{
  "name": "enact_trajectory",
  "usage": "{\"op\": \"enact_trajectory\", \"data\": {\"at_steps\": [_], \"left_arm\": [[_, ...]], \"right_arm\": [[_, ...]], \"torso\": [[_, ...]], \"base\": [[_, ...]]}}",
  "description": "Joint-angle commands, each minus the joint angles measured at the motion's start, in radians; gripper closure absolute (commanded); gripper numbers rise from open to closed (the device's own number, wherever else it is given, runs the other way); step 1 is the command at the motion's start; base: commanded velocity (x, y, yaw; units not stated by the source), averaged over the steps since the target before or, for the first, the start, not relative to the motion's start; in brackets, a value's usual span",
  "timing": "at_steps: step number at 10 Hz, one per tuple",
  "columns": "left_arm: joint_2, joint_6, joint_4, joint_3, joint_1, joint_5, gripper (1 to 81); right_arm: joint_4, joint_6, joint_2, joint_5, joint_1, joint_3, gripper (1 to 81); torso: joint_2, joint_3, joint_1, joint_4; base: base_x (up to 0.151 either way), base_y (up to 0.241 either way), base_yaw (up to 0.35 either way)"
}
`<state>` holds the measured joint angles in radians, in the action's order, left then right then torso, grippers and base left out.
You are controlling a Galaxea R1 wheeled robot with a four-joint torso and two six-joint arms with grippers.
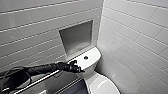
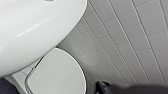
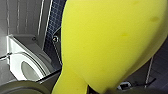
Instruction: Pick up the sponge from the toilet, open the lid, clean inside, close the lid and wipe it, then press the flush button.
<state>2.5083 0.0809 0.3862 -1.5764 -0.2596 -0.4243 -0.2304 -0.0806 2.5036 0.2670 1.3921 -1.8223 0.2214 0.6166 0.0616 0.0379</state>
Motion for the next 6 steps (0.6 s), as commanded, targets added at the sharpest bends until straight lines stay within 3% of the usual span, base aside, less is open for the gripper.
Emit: {"op": "enact_trajectory", "data": {"at_steps": [1,6], "left_arm": [[-0.132,0.004,-0.053,0.163,-0.072,-0.005,81.1],[-0.236,-0.003,-0.226,0.223,-0.595,0.182,81.1]], "right_arm": [[-0.004,-0.004,-0.024,-0.071,-0.018,0.012,81.1],[0.006,-0.002,0.017,-0.081,-0.009,-0.070,81.1]], "torso": [[0.000,0.000,0.000,0.000],[0.000,0.000,0.000,0.000]], "base": [[0.000,0.000,0.000],[0.000,0.000,0.000]]}}
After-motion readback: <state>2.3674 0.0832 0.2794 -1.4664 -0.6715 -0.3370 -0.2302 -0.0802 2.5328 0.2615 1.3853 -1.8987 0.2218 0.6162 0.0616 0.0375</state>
